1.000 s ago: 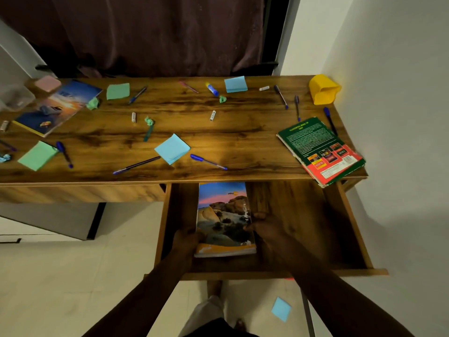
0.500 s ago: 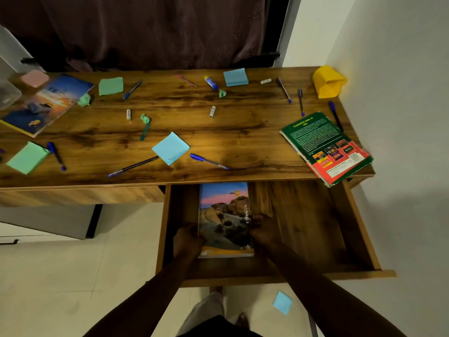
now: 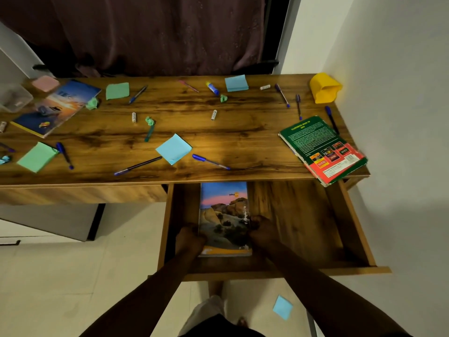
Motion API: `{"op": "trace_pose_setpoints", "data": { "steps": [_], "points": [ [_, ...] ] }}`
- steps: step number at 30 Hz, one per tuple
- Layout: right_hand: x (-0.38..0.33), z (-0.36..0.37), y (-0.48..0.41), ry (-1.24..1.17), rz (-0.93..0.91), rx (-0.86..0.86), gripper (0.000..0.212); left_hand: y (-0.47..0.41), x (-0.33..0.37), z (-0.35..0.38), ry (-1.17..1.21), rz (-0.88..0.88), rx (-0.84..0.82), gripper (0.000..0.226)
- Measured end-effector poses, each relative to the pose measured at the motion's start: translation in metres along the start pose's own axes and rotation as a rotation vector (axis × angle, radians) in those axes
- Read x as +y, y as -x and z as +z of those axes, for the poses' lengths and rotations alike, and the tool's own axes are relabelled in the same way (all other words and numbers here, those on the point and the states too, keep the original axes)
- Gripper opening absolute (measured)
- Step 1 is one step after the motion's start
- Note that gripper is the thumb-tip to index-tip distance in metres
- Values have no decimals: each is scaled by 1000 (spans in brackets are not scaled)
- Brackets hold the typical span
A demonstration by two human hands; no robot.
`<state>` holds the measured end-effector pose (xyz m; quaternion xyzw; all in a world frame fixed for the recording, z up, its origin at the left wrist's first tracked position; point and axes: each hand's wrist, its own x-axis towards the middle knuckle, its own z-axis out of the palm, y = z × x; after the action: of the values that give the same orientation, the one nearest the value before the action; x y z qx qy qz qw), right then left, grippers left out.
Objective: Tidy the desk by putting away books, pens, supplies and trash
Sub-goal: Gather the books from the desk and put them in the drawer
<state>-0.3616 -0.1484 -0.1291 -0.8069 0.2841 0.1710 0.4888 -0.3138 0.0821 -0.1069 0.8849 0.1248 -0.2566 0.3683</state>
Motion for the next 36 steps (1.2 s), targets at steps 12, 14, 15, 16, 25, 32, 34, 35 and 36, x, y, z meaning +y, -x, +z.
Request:
{"op": "trace_pose_setpoints", "data": {
  "steps": [12,14,15,16,25,32,34,35,36],
  "points": [
    [-62,11,69,-56,-264,66,21,70,14,-38,442,158,80,15],
    [-76,18,85,-147,-315,20,15,82,14,-57,530,166,110,17],
    [-85,22,93,-172,-337,-3,15,89,13,-67,567,172,114,21],
    [-96,27,101,-192,-369,-15,17,95,12,-78,598,180,118,22],
    [-181,80,137,-289,-445,-214,17,114,-16,-180,671,231,230,17],
    [-261,163,139,-341,-465,-214,12,88,-68,-282,722,215,326,19],
    [-284,187,136,-341,-470,-213,13,77,-80,-312,729,213,337,18],
    [-297,201,135,-341,-464,-217,11,71,-87,-328,725,218,339,18],
    [-308,213,132,-355,-454,-224,9,65,-93,-343,722,222,340,18]
  ]
}}
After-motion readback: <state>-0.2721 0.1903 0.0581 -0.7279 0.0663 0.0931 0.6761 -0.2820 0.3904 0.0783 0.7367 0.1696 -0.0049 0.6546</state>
